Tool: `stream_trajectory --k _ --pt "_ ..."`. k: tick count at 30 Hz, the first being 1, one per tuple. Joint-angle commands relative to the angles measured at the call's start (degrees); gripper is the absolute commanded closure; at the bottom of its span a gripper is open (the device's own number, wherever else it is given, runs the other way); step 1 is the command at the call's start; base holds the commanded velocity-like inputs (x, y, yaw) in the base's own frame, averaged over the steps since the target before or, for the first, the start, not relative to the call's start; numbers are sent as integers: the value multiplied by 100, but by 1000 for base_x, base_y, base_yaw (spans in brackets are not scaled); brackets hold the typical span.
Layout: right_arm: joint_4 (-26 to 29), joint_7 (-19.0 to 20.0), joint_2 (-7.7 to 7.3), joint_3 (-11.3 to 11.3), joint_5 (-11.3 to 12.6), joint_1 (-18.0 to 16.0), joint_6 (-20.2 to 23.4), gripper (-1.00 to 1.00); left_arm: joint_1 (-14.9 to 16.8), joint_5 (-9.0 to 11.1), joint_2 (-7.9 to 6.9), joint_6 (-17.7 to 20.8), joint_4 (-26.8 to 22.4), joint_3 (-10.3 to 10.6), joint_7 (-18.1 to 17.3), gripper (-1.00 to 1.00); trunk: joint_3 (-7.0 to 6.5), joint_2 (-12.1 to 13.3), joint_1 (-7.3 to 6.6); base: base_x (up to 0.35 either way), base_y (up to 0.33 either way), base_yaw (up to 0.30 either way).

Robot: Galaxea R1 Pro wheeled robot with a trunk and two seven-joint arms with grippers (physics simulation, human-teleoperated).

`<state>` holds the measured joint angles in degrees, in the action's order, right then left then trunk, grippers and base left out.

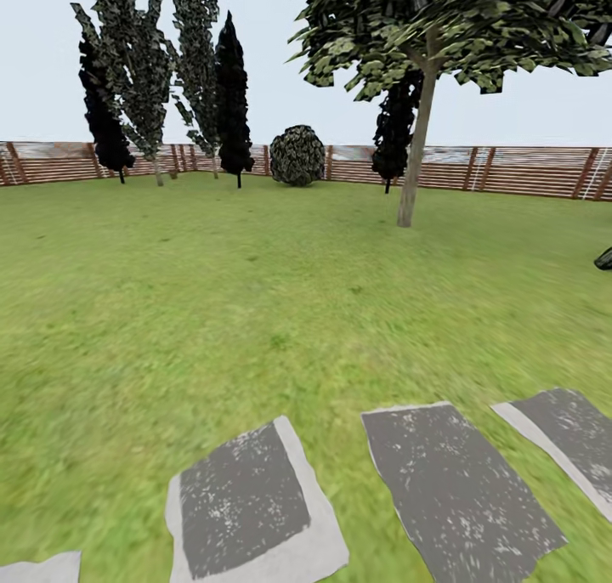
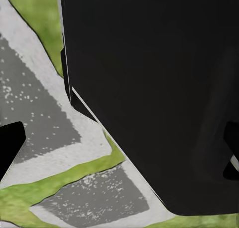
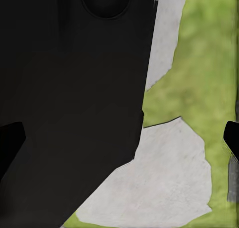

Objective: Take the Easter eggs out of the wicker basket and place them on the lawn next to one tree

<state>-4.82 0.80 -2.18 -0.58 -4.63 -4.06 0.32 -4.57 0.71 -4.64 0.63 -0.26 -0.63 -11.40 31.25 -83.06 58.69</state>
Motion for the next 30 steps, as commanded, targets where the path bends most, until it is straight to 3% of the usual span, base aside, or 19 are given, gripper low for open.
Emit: stream_trajectory --k 1,30 --pt "-10 8 -1 -3 -48 -5 3 -100 0 8 -1 7 -1 -7 -21 -100 4 -2 3 336 0 0" --pt "-10 -16 -1 -3 -47 -4 5 -100 0 8 0 7 -2 2 -21 -100 4 -2 3 337 0 0"
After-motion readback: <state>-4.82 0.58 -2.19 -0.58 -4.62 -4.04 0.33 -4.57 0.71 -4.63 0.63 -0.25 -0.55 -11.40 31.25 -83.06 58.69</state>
